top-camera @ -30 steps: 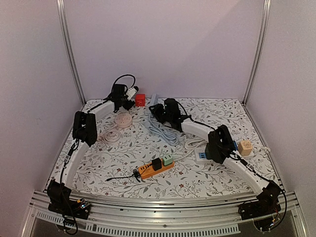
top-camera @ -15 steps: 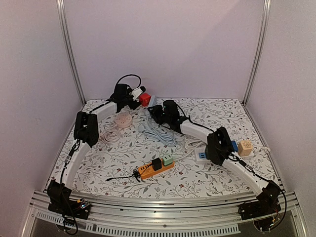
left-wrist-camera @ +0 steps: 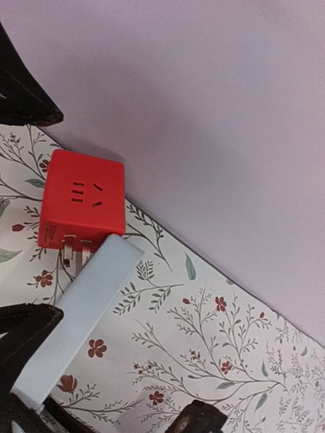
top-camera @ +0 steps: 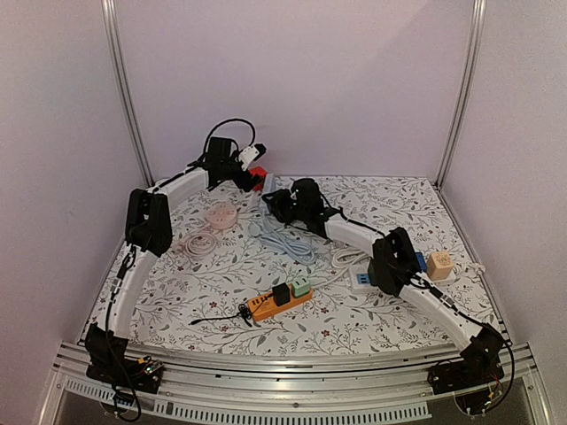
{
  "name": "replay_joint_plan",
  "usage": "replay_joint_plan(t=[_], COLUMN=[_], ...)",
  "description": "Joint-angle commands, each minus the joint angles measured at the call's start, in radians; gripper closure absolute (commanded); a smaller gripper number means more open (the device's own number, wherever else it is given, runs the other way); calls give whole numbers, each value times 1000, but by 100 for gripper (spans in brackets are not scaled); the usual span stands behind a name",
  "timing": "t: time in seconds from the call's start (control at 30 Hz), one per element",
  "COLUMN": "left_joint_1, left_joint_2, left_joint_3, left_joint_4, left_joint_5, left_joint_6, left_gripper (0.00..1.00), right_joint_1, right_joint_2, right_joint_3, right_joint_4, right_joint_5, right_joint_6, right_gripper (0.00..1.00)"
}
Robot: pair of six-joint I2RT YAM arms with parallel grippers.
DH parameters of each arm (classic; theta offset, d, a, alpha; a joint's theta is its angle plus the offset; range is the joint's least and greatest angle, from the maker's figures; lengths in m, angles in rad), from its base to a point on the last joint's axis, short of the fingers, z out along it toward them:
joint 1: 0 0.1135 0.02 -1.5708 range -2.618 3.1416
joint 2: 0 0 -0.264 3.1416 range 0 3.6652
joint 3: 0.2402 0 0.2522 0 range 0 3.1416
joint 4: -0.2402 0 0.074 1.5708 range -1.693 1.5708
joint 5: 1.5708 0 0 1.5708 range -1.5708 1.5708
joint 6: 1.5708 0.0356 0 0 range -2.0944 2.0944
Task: Insert the plug
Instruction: Adjust the plug at the center of the board.
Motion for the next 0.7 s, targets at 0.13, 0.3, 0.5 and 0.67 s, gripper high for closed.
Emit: replay_joint_plan(t=[0.13, 0.3, 0.5, 0.67], left_joint_1=[46, 59, 50, 13], left_joint_2=[-58, -69, -58, 15], left_joint_3=[-4, -10, 2, 81], left_joint_4=[-144, -203, -208, -235], left_joint_5=[-77, -99, -66, -82], left_joint_6=[-273, -410, -441, -357], left_gripper=[10, 9, 5, 17], right_joint_1=[88, 139, 83, 3], right_joint_2=[34, 22, -137, -321], right_joint_3=[30, 29, -134, -300], right_joint_4=[-11, -12, -58, -193], right_joint_5=[-89, -159, -225, -210], right_joint_6=[-4, 1, -109, -248], right_gripper=[100, 100, 100, 100])
